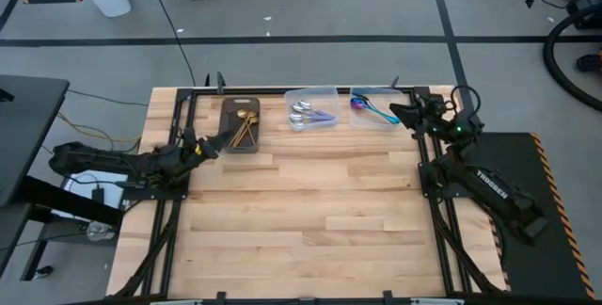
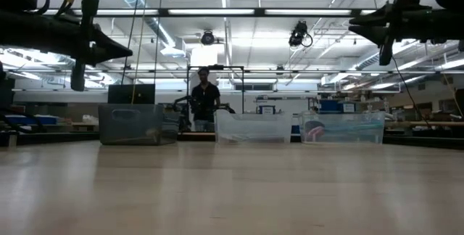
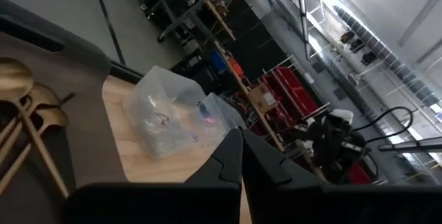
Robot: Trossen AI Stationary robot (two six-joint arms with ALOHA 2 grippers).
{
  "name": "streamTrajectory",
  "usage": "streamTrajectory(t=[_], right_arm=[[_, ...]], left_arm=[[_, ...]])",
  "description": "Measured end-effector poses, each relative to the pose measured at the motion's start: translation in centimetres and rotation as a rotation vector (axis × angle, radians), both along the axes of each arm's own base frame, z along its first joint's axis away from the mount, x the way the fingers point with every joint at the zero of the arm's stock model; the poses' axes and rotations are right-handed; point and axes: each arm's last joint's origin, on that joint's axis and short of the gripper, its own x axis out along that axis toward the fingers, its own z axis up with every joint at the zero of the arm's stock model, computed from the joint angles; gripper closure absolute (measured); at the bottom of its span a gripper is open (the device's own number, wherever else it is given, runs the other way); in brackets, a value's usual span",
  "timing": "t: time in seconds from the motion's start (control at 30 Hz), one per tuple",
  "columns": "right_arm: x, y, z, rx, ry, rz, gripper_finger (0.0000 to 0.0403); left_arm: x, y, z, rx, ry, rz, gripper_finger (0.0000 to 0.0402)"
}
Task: Sort silverware by color (type)
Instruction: Return to Home Position
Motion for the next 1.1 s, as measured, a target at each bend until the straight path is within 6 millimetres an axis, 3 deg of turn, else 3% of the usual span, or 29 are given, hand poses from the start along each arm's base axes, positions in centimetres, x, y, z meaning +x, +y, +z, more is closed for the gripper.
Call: streamTrajectory(t=[0.3, 0.57, 0.9, 1.1], right_arm=[[-1.2, 0.8, -0.3, -0.004, -0.087, -0.043, 0.0332], [-1.5, 0.8, -2.9, 0.147, -0.138, 0.042, 0.0349], [-1.7, 0.8, -2.8, 0.164, -0.164, 0.015, 0.0384], [-2.0, 0.8, -2.0, 0.188, -0.291, -0.036, 0.0384]], left_arm=[[-0.1, -0.5, -0.6, -0.038, 0.027, -0.004, 0.0392], [-0.2, -0.5, -0.9, -0.05, 0.052, 0.014, 0.0393], [-0.2, -0.5, -1.1, -0.019, 0.098, 0.01, 0.0399], [-0.2, -0.5, -0.4, 0.153, 0.174, 0.017, 0.04]])
